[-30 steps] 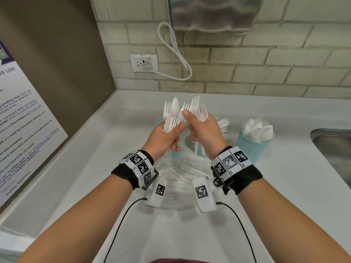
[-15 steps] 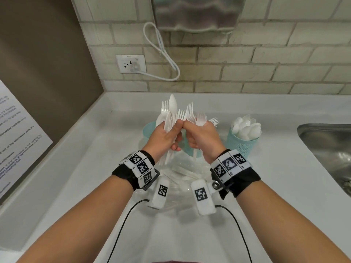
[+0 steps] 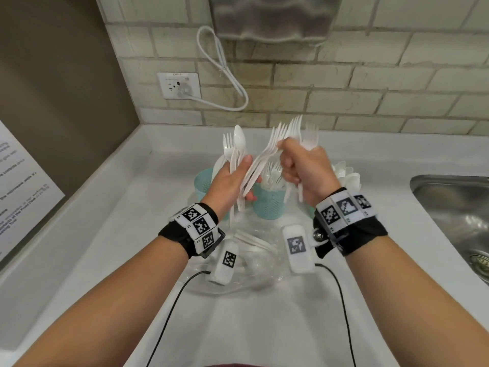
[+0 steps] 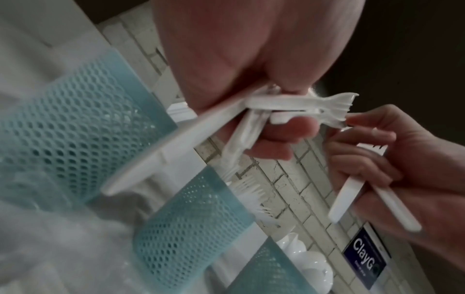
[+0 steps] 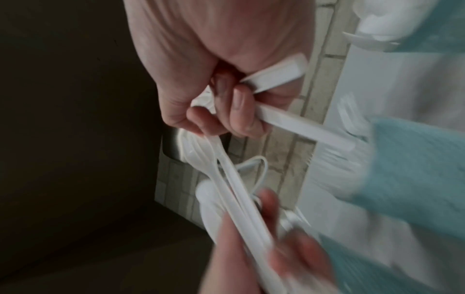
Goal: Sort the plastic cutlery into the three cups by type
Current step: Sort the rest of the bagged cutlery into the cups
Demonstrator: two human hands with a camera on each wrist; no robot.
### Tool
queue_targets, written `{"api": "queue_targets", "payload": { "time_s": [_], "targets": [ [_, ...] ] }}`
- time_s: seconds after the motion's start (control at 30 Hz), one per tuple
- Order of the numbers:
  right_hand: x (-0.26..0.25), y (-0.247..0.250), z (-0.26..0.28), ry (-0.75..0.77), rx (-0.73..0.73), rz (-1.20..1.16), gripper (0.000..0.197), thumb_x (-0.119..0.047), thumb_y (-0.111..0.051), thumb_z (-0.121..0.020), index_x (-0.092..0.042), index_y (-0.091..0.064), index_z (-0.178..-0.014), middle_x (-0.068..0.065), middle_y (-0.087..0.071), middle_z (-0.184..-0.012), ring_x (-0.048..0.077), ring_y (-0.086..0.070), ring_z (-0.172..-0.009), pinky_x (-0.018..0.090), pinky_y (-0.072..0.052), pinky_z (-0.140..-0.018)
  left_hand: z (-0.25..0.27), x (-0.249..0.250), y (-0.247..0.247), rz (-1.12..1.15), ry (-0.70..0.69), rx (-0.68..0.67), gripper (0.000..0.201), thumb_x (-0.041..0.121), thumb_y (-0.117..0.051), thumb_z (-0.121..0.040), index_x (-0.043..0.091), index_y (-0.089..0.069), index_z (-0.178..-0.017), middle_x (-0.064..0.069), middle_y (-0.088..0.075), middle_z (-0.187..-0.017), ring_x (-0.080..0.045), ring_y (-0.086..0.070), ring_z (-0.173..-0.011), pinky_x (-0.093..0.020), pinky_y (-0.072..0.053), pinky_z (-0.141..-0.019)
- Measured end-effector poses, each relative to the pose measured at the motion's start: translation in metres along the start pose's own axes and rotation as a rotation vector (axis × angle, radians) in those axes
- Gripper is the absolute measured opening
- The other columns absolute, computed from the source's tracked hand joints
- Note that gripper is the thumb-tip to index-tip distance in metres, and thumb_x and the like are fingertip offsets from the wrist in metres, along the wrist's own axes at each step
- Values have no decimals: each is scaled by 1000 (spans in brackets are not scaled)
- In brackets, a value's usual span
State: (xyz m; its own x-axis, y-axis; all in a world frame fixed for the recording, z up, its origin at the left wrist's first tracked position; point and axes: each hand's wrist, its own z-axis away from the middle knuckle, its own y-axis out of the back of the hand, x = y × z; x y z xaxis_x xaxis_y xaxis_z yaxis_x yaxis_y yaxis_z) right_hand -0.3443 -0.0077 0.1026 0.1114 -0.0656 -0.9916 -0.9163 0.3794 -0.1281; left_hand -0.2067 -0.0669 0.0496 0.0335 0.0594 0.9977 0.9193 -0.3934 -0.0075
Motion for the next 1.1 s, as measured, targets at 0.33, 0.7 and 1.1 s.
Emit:
{"api": "queue_targets", "payload": {
  "time_s": [0.33, 0.7, 1.1],
  "targets": [
    [4, 12, -30, 276, 203, 398, 14, -9, -58, -77, -21, -64, -79, -7, -62, -54, 4, -36, -41, 15, -36, -48, -1, -2, 9, -79, -50, 59, 11, 34, -44, -100, 24, -47, -101, 4, -64, -80, -7, -55, -43, -30, -53, -55],
    [28, 26, -53, 71, 76, 821, 12, -17, -60, -86, -9, -68, -85, 5, -63, -77, 14, -49, -58, 24, -37, -54, 2, -6, 10, -154, -65, 6, 14, 33, -42, -100, 29, -47, -88, 4, -59, -74, -11, -51, -47, -32, -51, -61],
    [5, 11, -57, 476, 185, 475, 29, -42, -27, -100, -20, -46, -105, 5, -48, -106, 11, -47, -97, 27, -36, -92, 2, -15, 10, -158, -46, -8, 13, 34, -41, -100, 26, -47, -92, 3, -58, -76, -11, -51, -49, -32, -50, -61]
  ]
}}
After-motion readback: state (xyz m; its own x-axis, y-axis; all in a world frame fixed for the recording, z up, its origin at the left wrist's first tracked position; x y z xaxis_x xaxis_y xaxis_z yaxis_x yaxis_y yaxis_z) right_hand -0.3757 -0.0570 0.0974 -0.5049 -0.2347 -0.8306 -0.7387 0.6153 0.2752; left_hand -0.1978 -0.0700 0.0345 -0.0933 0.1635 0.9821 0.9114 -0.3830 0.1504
